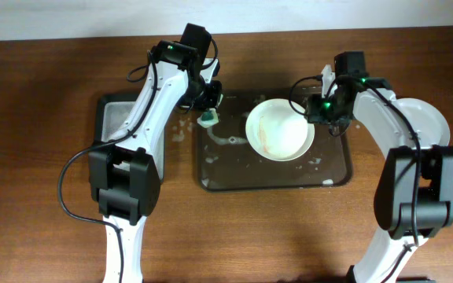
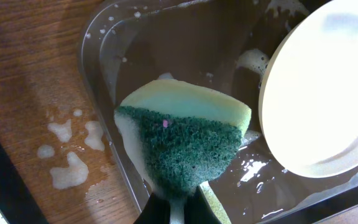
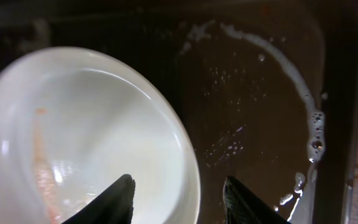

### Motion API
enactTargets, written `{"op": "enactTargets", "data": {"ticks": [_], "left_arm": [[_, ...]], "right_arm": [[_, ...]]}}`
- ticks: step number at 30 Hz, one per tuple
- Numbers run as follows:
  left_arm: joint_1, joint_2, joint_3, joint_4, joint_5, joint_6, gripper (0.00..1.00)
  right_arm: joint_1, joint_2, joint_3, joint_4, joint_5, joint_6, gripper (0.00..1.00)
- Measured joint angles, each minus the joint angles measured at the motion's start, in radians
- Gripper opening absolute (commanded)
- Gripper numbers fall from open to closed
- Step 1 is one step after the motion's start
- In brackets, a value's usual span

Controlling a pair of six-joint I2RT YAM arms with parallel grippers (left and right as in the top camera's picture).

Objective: Clean dirty plates on tray and stack at the side

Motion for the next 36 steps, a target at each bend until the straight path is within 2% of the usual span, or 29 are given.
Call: {"op": "enactTargets", "data": {"ticks": [8, 16, 19, 20, 28, 32, 36], "left_arm": [[-0.027, 0.000, 0.000, 0.007, 0.000, 0.000, 0.01], [-0.028, 0.000, 0.000, 0.007, 0.000, 0.000, 0.01], [-0.028, 0.000, 0.000, 0.008, 0.000, 0.000, 0.01], [-0.028, 0.000, 0.000, 0.008, 0.000, 0.000, 0.01], [-0.028, 0.000, 0.000, 0.017, 0.000, 0.000, 0.01], [-0.028, 0.000, 0.000, 0.024, 0.000, 0.000, 0.01], [-0.028, 0.000, 0.000, 0.040, 0.008, 0.000, 0.01]], "right_arm": [[0.000, 0.047, 0.000, 0.000, 0.000, -0.030, 0.35], [0.000, 0.093, 0.000, 0.000, -0.005, -0.050, 0.20], [0.000, 0.093, 0.000, 0.000, -0.005, -0.053, 0.11], [0.000, 0.093, 0.000, 0.001, -0.009, -0.052, 0.04], [0.000, 0.108, 0.006, -0.024, -0.044, -0.052, 0.04], [-0.002, 0.129, 0.064, -0.192, -0.138, -0.042, 0.04], [0.007, 0.130, 0.094, -0.214, -0.215, 0.007, 0.04]]}}
